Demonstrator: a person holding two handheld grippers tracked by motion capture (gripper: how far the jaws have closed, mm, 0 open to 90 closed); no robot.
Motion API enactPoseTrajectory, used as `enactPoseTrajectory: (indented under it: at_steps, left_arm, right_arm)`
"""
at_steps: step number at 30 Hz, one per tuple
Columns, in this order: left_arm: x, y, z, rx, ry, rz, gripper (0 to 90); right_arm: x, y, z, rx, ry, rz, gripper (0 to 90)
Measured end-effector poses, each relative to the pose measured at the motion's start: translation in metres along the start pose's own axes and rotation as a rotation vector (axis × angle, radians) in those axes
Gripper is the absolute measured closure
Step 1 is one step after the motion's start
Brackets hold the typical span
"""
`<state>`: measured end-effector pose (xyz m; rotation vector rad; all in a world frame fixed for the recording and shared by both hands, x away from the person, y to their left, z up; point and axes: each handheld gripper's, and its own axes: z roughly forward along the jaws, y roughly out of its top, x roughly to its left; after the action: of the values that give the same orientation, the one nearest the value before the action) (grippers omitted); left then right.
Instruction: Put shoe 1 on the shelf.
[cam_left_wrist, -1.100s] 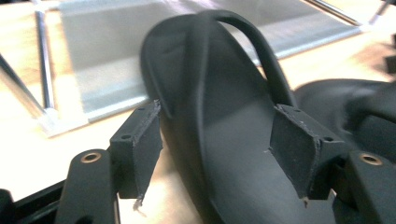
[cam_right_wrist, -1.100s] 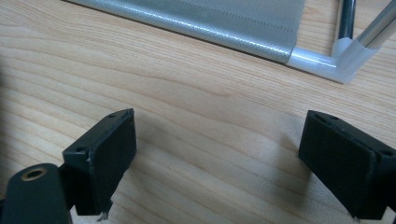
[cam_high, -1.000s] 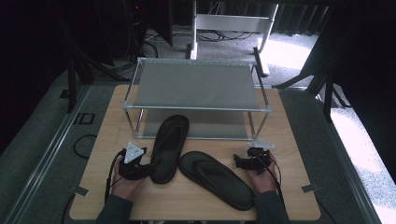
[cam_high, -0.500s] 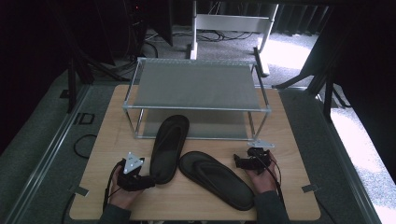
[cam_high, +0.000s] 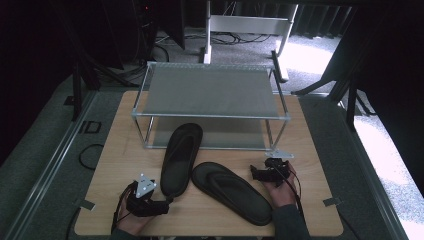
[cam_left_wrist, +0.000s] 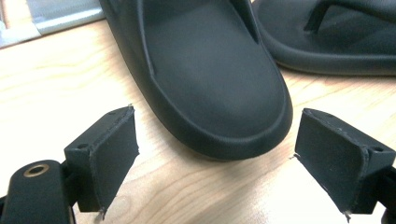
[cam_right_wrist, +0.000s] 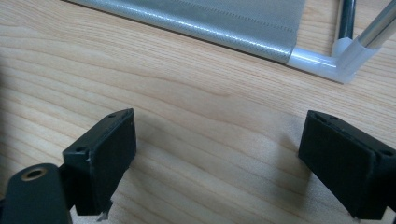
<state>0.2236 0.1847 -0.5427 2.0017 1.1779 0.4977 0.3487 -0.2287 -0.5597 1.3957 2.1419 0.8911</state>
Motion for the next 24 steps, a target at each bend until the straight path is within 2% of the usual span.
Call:
enactPoseTrajectory:
  at_steps: [2, 5, 6, 10, 11, 12, 16, 24]
  left_arm:
    - [-0.002, -0.001, 0.003, 0.015, 0.018, 0.009, 14.0]
    - [-0.003, -0.001, 0.004, 0.021, 0.019, 0.012, 14.2]
    - [-0.006, -0.002, 0.008, 0.051, 0.028, 0.032, 14.3]
    - [-0.008, -0.003, 0.012, 0.076, 0.039, 0.051, 15.3]
    - [-0.009, -0.004, 0.016, 0.108, 0.048, 0.067, 15.3]
    - [-0.010, -0.005, 0.017, 0.121, 0.053, 0.072, 15.7]
    - [-0.009, -0.004, 0.017, 0.123, 0.041, 0.065, 18.0]
    - [-0.010, 0.000, 0.022, 0.115, 0.036, 0.085, 21.5]
  right_arm:
    - [0.000, 0.000, 0.000, 0.000, 0.000, 0.000, 11.0]
    - [0.000, 0.000, 0.000, 0.000, 0.000, 0.000, 11.0]
    - [0.000, 0.000, 0.000, 0.000, 0.000, 0.000, 11.1]
    - [0.000, 0.000, 0.000, 0.000, 0.000, 0.000, 11.1]
    - [0.000, 0.000, 0.000, 0.000, 0.000, 0.000, 11.1]
    - [0.000, 0.000, 0.000, 0.000, 0.000, 0.000, 11.1]
    - [0.000, 0.000, 0.000, 0.000, 0.000, 0.000, 11.1]
    - [0.000, 0.000, 0.000, 0.000, 0.000, 0.000, 11.1]
